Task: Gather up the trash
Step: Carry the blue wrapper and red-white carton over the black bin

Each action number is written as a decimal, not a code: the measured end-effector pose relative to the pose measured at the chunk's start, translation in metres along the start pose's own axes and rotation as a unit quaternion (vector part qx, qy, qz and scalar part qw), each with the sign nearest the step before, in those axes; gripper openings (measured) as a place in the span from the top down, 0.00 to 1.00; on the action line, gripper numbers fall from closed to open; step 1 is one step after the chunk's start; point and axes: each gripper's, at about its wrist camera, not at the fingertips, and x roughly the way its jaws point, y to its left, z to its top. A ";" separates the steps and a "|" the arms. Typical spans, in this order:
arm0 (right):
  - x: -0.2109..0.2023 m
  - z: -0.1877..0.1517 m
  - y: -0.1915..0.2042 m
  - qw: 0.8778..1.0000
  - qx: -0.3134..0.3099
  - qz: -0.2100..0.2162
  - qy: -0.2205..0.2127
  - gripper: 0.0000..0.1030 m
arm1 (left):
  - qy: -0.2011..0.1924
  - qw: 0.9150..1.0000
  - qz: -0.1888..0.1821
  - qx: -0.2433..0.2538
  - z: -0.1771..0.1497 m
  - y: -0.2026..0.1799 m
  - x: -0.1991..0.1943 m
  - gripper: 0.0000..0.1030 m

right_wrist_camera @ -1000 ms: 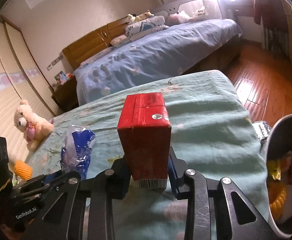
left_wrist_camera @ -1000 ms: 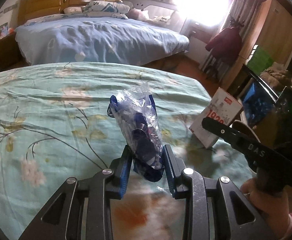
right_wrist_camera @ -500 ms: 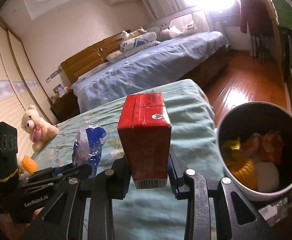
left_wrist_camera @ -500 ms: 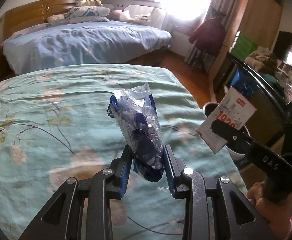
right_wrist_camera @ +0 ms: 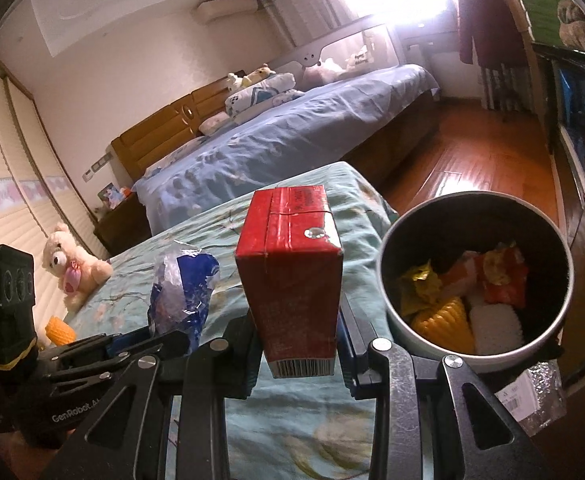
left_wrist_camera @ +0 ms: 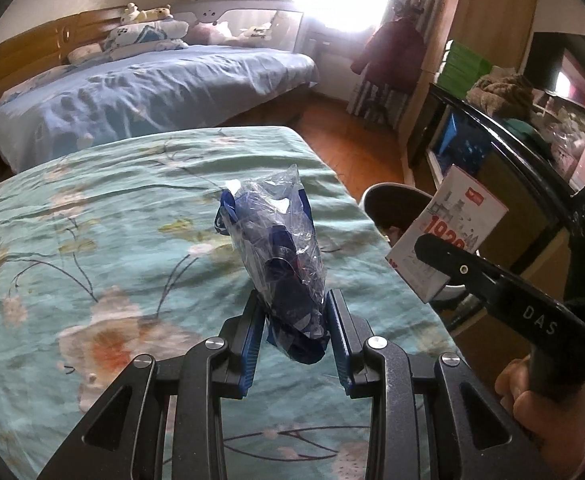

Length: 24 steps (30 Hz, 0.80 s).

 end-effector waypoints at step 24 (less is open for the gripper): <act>-0.026 0.001 -0.052 0.998 0.039 -0.036 -0.013 0.69 | 0.016 0.998 -0.038 0.048 0.013 -0.043 0.020 0.71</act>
